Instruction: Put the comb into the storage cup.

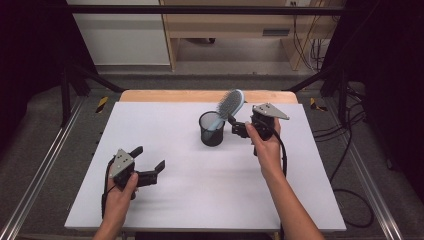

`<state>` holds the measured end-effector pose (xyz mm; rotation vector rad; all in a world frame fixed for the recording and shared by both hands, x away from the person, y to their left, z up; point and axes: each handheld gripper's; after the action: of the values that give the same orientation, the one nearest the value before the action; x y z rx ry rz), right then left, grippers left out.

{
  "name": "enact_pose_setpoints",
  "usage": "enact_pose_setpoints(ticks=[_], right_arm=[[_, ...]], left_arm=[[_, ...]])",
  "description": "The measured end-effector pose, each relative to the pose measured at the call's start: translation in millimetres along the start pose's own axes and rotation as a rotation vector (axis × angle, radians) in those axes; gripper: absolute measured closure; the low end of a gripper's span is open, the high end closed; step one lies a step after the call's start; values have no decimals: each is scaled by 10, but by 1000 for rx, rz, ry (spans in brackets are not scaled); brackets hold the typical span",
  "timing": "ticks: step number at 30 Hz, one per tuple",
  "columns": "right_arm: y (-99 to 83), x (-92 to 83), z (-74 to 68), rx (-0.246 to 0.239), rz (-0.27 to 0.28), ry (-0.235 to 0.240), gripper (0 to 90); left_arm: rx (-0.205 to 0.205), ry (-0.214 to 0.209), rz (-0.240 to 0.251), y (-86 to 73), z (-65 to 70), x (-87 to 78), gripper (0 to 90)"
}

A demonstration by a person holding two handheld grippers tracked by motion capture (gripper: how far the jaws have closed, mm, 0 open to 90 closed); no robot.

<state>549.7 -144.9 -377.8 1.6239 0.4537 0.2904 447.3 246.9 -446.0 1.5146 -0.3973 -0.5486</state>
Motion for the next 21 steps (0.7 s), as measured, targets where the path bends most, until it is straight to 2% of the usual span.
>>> enact_pose_setpoints(ticks=[15, 21], right_arm=[[51, -79, 28, 7, 21, 10, 39], [87, -132, 46, -8, 39, 13, 42]], left_arm=[[-14, 13, 11, 14, -54, -32, 30], [-21, 10, 16, 27, -95, -55, 29]])
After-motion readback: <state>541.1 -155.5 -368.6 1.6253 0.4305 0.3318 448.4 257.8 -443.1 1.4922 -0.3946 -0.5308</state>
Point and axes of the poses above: each handheld gripper's, and its own axes: x roughly forward along the jaws, y roughly out of its top, z roughly to its right, and after that the axes turned 9 degrees about z, right-handed
